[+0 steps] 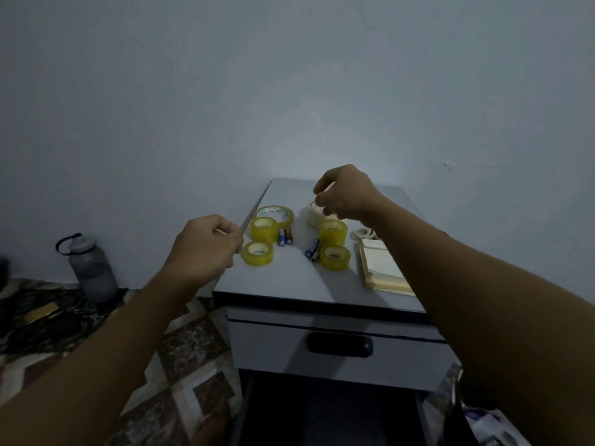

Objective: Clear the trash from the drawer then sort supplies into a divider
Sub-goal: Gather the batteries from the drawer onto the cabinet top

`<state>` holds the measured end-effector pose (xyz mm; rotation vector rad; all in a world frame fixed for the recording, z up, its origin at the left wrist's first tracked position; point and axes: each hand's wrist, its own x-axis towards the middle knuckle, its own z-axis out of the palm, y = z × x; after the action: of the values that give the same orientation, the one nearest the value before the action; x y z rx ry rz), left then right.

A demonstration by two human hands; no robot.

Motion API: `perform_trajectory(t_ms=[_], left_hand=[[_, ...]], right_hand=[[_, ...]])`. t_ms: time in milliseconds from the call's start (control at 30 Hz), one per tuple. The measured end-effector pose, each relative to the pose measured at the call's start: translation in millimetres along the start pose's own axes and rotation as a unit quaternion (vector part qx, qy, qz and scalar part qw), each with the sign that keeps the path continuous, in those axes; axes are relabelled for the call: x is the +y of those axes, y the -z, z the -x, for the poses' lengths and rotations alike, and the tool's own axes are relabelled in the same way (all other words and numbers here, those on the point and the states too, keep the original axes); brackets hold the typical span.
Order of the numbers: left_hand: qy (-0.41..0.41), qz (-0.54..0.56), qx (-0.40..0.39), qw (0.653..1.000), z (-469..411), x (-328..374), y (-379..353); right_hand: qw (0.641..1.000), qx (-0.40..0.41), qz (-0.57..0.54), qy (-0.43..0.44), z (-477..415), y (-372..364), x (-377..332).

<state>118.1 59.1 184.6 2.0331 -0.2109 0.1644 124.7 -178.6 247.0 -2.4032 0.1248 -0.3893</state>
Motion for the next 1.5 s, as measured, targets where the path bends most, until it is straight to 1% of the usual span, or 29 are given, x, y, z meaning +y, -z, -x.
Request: perform_trajectory(t_ms=[100,200,333,400,433,500,600,667,800,933,1067,1133,1200,1267,1400,1500], left_hand=[[0.009,0.03,-0.008,0.999,22.9,-1.5,2.2],[0.001,0.062,-0.048,0.997,51.0,-6.5,1.5],[-0.03,0.075,-0.146,0.986,89.2,-28.2,-2.7],[-0.015,0.067,-0.187,0.98,106.8,-44.1,-9.6],[0.008,0.063,-0.21,0.976,116.6,-52.4,-14.7],[0.057,0.033,-0.27,0.961,136.9,-72.7,-28.7],[0.104,-0.043,-0.375,0.92,166.8,-108.4,-55.3],[0.129,-0.088,-0.427,0.891,184.3,-129.1,-74.7],[0.16,-0.162,-0.481,0.846,209.7,-168.1,-109.8],[0.152,-0.255,-0.458,0.838,231.0,-195.5,-135.0],[0.134,-0.311,-0.438,0.833,240.2,-201.3,-149.7],[0.126,-0.327,-0.442,0.826,238.1,-202.5,-154.2],[0.116,-0.338,-0.444,0.821,235.8,-203.1,-156.7],[0.1,-0.337,-0.434,0.83,233.4,-205.8,-158.8],[0.066,-0.304,-0.394,0.865,228.6,-215.4,-163.9],[0.059,-0.294,-0.377,0.876,226.2,-217.6,-166.4]], right_hand=[[0.999,0.019,-0.048,-0.005,34.2,12.4,3.8],[0.995,0.012,-0.099,-0.012,78.6,18.4,14.6],[0.987,-0.045,-0.145,-0.045,142.8,12.4,36.6],[0.98,-0.084,-0.166,-0.073,173.5,-0.5,55.0],[0.976,-0.106,-0.17,-0.088,188.2,-9.7,66.4],[0.968,-0.157,-0.159,-0.118,214.9,-32.6,91.8],[0.955,-0.236,-0.098,-0.153,249.5,-77.6,133.2],[0.945,-0.253,-0.09,-0.188,271.2,-110.5,161.8],[0.931,-0.267,-0.064,-0.241,303.1,-161.7,207.9],[0.932,-0.295,0.009,-0.21,315.7,-189.2,221.4],[0.924,-0.345,0.107,-0.122,319.5,-207.7,227.1],[0.924,-0.346,0.136,-0.09,320.4,-215.0,231.7],[0.928,-0.335,0.142,-0.073,321.3,-220.0,233.7],[0.934,-0.321,0.138,-0.07,320.7,-223.2,236.0],[0.946,-0.296,0.108,-0.081,319.2,-226.0,242.9],[0.952,-0.276,0.104,-0.077,320.4,-229.5,243.4]])
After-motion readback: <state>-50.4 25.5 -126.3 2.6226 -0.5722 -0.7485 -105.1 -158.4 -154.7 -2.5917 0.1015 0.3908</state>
